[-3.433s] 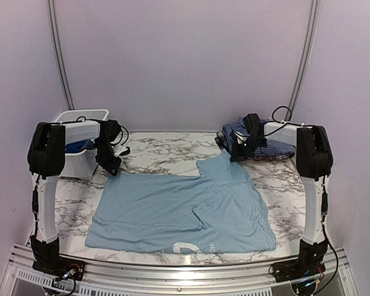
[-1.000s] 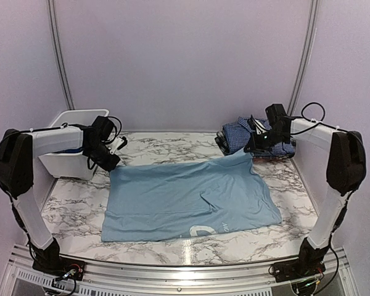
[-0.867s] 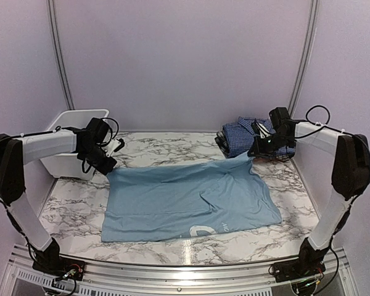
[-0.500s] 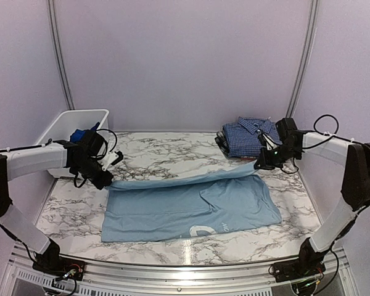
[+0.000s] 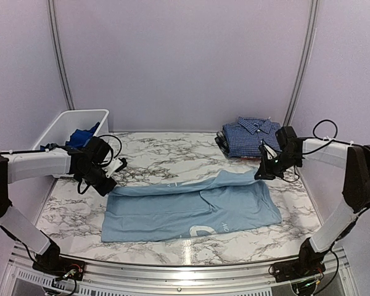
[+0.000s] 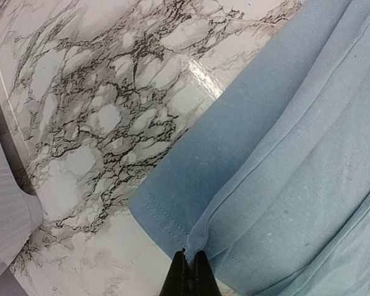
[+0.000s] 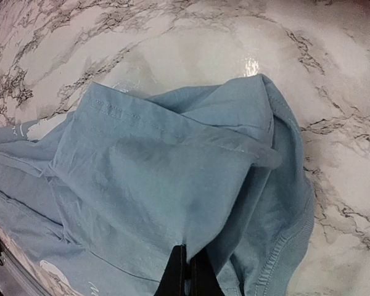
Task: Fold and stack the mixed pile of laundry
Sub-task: Fold the 1/3-folded T-shirt at the center of the board.
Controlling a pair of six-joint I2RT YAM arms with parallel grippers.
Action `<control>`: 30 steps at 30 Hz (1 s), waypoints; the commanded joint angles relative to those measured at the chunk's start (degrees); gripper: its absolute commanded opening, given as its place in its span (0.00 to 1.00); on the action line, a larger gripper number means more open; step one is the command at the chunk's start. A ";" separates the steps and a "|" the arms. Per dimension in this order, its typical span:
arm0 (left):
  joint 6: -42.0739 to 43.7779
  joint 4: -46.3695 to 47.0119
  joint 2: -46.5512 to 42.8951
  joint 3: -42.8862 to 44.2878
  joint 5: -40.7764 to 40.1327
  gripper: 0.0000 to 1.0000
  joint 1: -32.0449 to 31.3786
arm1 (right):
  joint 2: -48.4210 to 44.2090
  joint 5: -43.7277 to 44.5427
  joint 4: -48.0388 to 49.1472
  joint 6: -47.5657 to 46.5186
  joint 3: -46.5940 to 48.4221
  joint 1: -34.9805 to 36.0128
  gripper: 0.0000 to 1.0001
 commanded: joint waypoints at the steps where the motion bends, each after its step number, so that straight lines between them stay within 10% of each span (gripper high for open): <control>1: -0.54 0.69 -4.09 3.74 -1.44 0.00 -0.11 | -3.50 0.97 -2.62 1.04 4.71 -1.10 0.00; 30: 0.32 -2.57 -5.44 -1.83 -7.53 0.00 -6.88 | -9.69 2.88 -3.53 4.31 -8.49 -2.14 0.00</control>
